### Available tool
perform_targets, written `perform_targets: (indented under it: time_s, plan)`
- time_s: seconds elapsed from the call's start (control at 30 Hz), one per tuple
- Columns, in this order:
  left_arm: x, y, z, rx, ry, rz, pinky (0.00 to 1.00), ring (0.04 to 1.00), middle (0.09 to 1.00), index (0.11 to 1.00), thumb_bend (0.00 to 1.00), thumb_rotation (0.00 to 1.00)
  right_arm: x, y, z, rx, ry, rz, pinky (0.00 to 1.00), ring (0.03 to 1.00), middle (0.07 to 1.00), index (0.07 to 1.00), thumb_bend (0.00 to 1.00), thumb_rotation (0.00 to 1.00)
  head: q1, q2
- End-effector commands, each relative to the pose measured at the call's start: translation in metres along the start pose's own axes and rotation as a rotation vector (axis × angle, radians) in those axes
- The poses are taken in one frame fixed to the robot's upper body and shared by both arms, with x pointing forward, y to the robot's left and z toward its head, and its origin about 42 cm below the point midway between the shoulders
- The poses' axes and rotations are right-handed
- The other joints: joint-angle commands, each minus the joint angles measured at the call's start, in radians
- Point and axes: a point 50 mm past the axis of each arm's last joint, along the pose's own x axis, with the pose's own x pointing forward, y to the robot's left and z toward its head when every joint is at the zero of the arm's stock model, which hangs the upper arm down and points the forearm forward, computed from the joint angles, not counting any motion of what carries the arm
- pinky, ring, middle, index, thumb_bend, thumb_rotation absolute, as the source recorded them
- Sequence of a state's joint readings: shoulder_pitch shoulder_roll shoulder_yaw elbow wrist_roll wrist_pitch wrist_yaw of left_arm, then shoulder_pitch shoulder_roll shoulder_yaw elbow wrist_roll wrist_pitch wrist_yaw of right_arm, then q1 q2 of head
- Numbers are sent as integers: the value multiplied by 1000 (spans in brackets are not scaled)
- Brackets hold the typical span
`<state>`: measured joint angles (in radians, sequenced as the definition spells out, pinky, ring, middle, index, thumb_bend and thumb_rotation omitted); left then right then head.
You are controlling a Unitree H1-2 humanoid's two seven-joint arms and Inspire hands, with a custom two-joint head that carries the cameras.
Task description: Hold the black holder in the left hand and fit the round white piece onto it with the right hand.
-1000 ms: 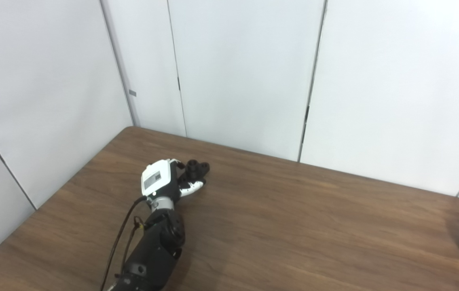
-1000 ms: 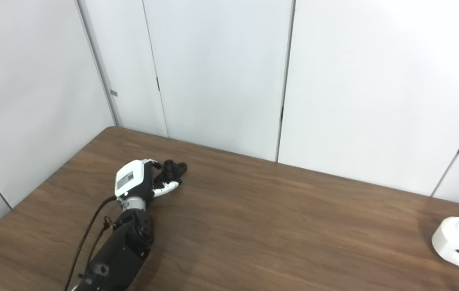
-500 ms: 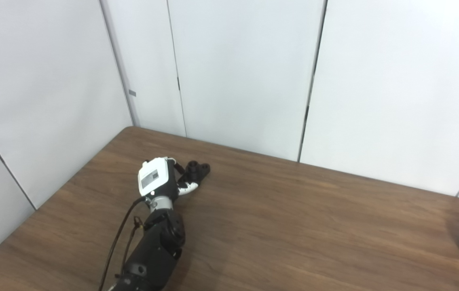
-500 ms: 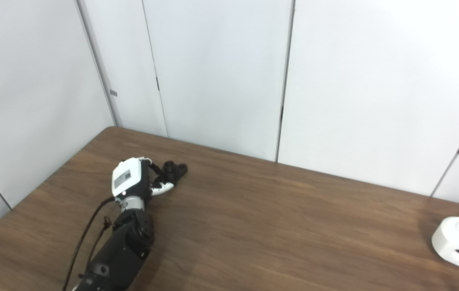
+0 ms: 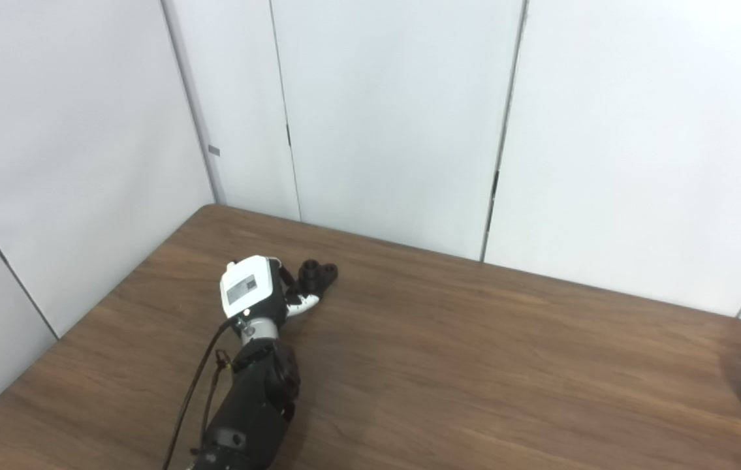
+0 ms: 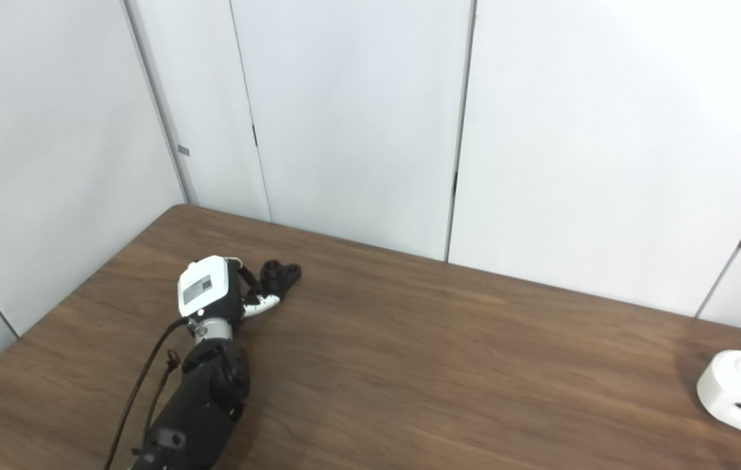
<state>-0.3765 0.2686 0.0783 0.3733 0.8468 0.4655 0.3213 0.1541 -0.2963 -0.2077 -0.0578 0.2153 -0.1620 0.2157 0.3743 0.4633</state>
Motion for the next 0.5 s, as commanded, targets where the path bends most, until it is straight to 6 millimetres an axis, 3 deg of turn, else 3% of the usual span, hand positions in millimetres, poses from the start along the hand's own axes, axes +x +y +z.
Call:
perform_targets:
  time_s: [0.0, 0.47]
  plan:
    - [11, 18, 13, -34, -25, 66, 991, 886, 770, 481, 524, 58, -13, 7, -16, 36, 46, 5, 919, 948, 926, 925, 544, 1000, 0, 1]
    - [6, 19, 10, -88, -25, 42, 962, 885, 769, 483, 521, 47, -12, 7, -14, 27, 47, 12, 948, 961, 930, 940, 566, 1000, 0, 10]
